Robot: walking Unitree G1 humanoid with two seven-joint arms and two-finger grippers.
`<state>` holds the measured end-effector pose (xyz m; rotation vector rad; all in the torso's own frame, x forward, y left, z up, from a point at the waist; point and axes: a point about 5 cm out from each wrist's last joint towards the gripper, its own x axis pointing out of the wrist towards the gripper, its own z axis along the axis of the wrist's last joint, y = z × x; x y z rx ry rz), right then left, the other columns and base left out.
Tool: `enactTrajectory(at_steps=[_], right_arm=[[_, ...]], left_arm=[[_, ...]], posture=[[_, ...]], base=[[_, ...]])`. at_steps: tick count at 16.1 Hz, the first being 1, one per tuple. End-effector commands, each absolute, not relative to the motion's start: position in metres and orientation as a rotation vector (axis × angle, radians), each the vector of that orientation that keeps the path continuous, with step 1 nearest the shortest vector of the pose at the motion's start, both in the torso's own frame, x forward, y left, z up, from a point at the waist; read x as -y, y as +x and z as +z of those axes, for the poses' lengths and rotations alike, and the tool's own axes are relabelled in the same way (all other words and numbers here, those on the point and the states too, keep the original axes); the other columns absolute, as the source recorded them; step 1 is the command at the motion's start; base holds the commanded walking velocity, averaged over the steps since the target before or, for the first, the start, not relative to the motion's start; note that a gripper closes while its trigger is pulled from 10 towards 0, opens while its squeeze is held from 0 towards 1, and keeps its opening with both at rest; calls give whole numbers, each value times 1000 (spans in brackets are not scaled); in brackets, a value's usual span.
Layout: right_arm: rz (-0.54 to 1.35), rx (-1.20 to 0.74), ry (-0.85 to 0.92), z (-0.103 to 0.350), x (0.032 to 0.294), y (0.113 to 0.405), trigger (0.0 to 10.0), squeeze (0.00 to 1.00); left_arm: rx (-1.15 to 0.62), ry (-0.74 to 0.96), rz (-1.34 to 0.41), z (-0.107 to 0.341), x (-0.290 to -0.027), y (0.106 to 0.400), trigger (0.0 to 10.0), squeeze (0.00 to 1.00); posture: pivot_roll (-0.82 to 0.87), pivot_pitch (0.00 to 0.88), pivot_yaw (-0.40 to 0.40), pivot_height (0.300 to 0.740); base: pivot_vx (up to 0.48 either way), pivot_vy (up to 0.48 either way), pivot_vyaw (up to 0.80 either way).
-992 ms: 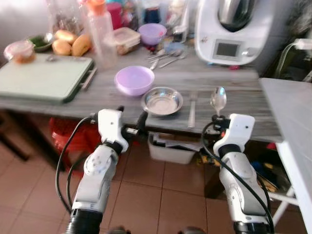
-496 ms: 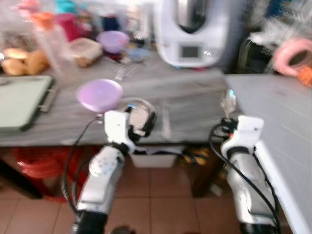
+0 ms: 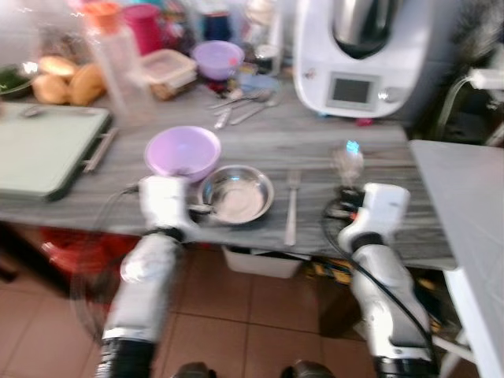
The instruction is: Setting the table
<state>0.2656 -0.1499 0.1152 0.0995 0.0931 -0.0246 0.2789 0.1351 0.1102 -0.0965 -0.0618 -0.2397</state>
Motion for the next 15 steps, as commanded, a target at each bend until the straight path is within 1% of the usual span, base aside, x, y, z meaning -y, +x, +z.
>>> enactTrajectory(at_steps=[1, 3, 6, 7, 9, 11, 12, 15], right_arm=[[-51, -97, 90, 115, 158, 264, 10000, 0], [-63, -129, 113, 112, 160, 269, 10000, 0], [-131, -171, 118, 106, 168, 274, 10000, 0], [-136, -180, 131, 104, 169, 275, 10000, 0], [-130, -202, 162, 109, 166, 284, 10000, 0], [-100, -220, 188, 110, 159, 285, 10000, 0], [-97, -250, 210, 107, 155, 286, 10000, 0], [-98, -292, 244, 104, 147, 286, 10000, 0]], left_arm=[[79, -84, -253, 115, -131, 277, 10000, 0], [59, -62, -245, 111, -147, 268, 10000, 0], [26, -18, -262, 109, -156, 260, 10000, 0], [40, -35, -274, 111, -156, 258, 10000, 0], [67, -94, -359, 120, -149, 251, 10000, 0], [54, -65, -384, 120, -148, 245, 10000, 0], [28, -52, -373, 118, -152, 241, 10000, 0], [2, -56, -375, 119, -156, 234, 10000, 0]], posture=[[-35, 0, 25, 740], [-19, 0, 29, 740], [2, 12, 39, 740], [4, 21, 44, 740], [9, 50, 50, 740], [20, 75, 58, 740], [27, 87, 61, 740], [42, 108, 65, 740]], base=[[0, 0, 0], [0, 0, 0], [0, 0, 0], [0, 0, 0], [0, 0, 0], [0, 0, 0], [0, 0, 0], [0, 0, 0]])
